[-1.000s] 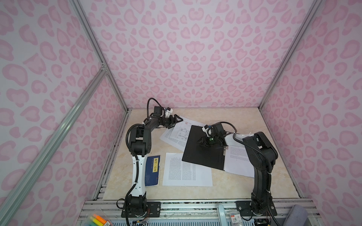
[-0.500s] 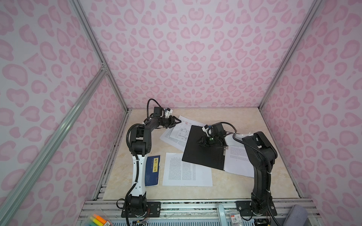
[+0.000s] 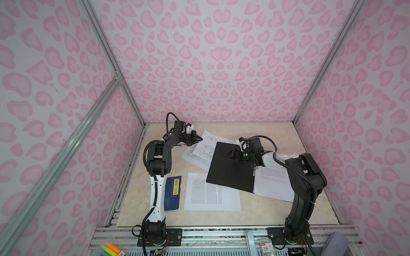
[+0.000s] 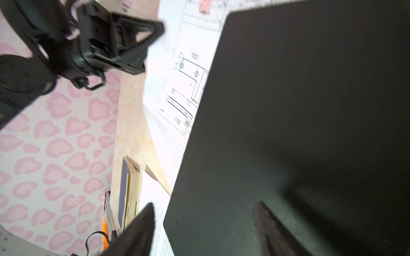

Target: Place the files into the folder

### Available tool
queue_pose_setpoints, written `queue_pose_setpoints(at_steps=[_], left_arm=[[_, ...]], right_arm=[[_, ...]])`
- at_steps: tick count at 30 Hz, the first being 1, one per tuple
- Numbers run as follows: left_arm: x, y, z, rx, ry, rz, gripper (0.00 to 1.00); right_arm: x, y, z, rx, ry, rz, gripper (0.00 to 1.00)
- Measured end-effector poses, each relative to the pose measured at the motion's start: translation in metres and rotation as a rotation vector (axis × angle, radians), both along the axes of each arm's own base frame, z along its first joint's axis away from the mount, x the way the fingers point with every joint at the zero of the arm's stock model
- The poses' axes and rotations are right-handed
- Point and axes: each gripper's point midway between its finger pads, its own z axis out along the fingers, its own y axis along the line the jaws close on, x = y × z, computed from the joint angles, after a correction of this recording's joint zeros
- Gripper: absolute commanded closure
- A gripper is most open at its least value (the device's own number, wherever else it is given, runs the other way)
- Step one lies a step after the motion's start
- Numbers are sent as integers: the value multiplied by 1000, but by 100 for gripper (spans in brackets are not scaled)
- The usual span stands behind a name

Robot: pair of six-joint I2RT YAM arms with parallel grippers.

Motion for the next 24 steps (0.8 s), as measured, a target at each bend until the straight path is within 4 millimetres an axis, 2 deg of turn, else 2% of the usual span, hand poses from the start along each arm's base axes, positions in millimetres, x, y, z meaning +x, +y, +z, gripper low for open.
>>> queue_pose_setpoints(at_steps=[2,6,7,10,14,19,24], left_arm=[[1,6,-6,20,29,38,96],[8,20,-12,57,60,113,96],[10,27,-14,69,69,139,96],[15,38,-15,85,91,189,96],[24,51,-11,98,102,257,96],[25,61,-16,103,152,331,96],[25,63,-15,80,190,391,96]], right_arm=[[9,-7,20,32,-47,-38,2],[24,-20,40,100,-70,-104,2],[26,-22,45,113,-72,-117,6],[26,-19,66,157,-99,-121,10],[21,-19,87,192,-125,-130,7],[12,-21,96,210,-137,-148,4],[6,-21,93,229,-123,-172,8]])
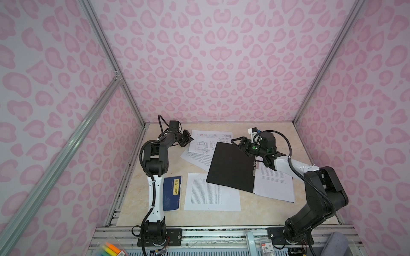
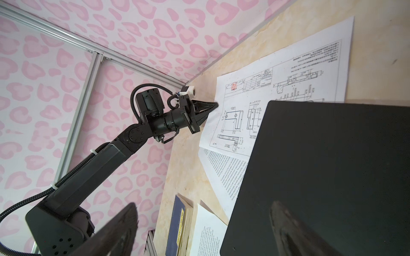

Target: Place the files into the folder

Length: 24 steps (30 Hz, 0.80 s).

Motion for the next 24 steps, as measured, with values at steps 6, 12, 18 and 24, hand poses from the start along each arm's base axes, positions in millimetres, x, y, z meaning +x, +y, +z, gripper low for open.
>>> queue_pose_setpoints(at_steps=[6,12,18,24], left_arm=[[-4,-3,1,-17,0,15,96],[-20,-10,-1,-11,-14,-21,96],[-26,-3,9,86,-89,-52,96],[-44,1,31,142,-188,-93,96]], right_arm=[[-5,13,6,30,-12,16,8],[-14,26,-1,38,-17,48,8],[-21,36,-8,43,-9,71,10],[-31,48,-11,34,-26,108,10]])
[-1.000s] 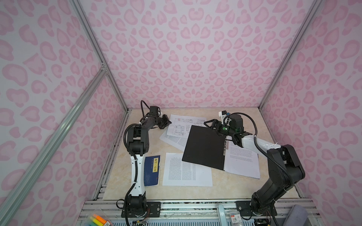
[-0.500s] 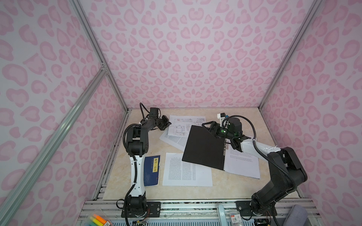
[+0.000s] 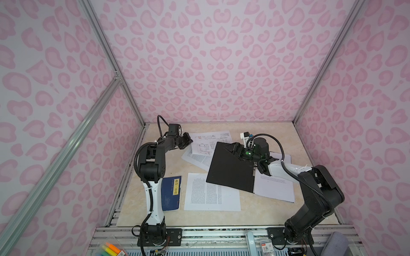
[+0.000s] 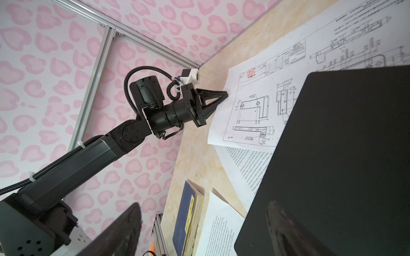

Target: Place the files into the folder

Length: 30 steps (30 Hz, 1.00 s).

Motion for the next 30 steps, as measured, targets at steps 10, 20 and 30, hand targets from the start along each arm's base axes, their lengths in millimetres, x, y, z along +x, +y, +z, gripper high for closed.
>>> queue_pose_setpoints(at_steps=[10,20,30], left_arm=[[-56,8,176,26,-405,-8,96],[-176,25,439,-36,-1063,114,96],[-125,-32,361,-141,-776,113,97]], right_arm=[[-8,19,-31,-49,19,46,11],[1,12,-9,6,-14,-28,6],[10,-27,12,156,-27,-209,2]])
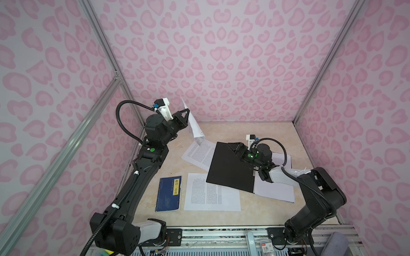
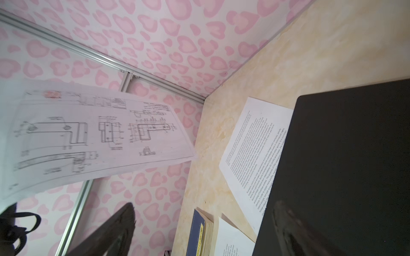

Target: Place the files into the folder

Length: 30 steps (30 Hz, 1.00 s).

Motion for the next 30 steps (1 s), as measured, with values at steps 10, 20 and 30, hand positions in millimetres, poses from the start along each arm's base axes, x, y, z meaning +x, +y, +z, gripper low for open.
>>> queue_pose_setpoints(at_steps=[10,20,30], left_arm=[[29,-61,-23,-99,85,-75,97],[40,-88,-27,-174,88,-108,97],[36,-97,-63,-210,157,-122,97]], right_arm=[[15,-8,10,262,78,-94,2],[21,-6,0,523,222,-189,2],[43,1,36,679,172,-207,5]])
